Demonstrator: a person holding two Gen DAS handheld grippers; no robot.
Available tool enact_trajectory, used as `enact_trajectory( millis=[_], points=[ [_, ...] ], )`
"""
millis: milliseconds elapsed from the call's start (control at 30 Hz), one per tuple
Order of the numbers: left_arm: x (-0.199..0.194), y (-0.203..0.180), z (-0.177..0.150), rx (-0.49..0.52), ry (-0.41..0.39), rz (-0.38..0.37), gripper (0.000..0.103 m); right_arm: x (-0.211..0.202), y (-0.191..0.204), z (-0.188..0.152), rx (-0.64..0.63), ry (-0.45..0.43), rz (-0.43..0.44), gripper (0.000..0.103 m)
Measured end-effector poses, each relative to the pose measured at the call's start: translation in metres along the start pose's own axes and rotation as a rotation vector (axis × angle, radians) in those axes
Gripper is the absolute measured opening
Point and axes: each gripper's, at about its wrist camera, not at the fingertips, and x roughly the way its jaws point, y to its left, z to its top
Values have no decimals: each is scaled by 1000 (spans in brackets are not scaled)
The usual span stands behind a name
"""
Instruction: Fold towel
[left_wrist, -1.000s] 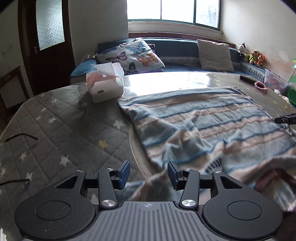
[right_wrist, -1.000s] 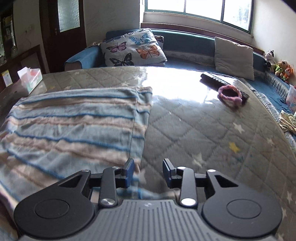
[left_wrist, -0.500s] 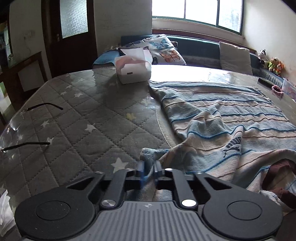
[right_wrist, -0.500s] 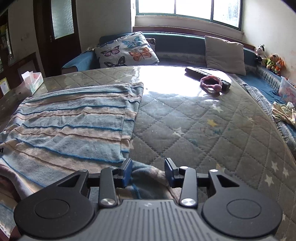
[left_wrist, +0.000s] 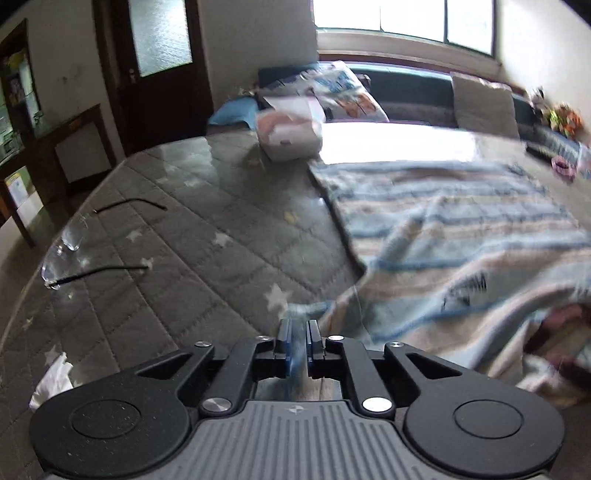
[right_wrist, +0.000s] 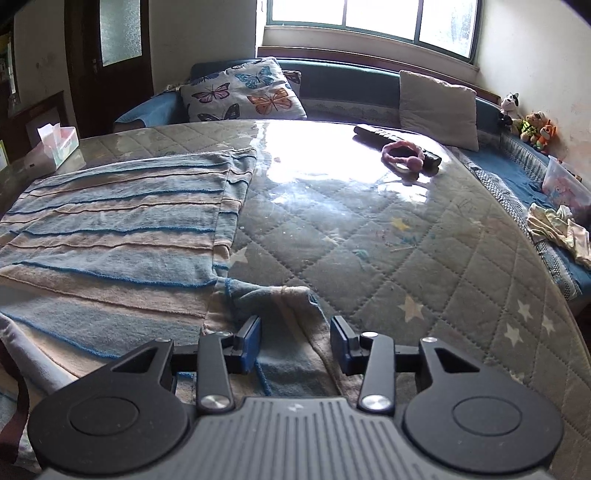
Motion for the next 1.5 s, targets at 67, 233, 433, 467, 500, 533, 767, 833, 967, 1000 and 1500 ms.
enact_trajectory(
  millis=[67,233,433,467,500,533,767,833,967,1000,1500],
  points=[
    [-2,-1,9,-21,-25,-3,16,-1,3,1,-8,-8,4,41],
    [10,-19,31,-36,-60,-58,16,-5,16,3,-34,-27,30,41],
    [36,-54,42,14,-38,-129,16,-13,39,-3,-89,-21,92,41],
    [39,-59,44,23,-35,-133,16,-16,45,-4,-105,-23,110,41],
    [41,-62,47,31,-34,-137,16,-20,50,-5,-122,-25,127,41],
    [44,-64,50,36,-33,-143,16,-24,56,-5,-138,-27,145,41],
    [68,-73,70,49,-10,-158,16,-52,116,-14,-351,-41,322,40],
    [75,-75,72,55,-1,-158,16,-59,135,-18,-427,-43,371,39],
    [83,-79,71,79,4,-165,16,-71,172,-26,-527,-11,540,32],
    [84,-79,71,84,5,-169,16,-73,178,-27,-547,-3,579,32],
    [104,-61,78,14,34,-198,16,-62,235,-38,-598,73,791,5]
  ],
)
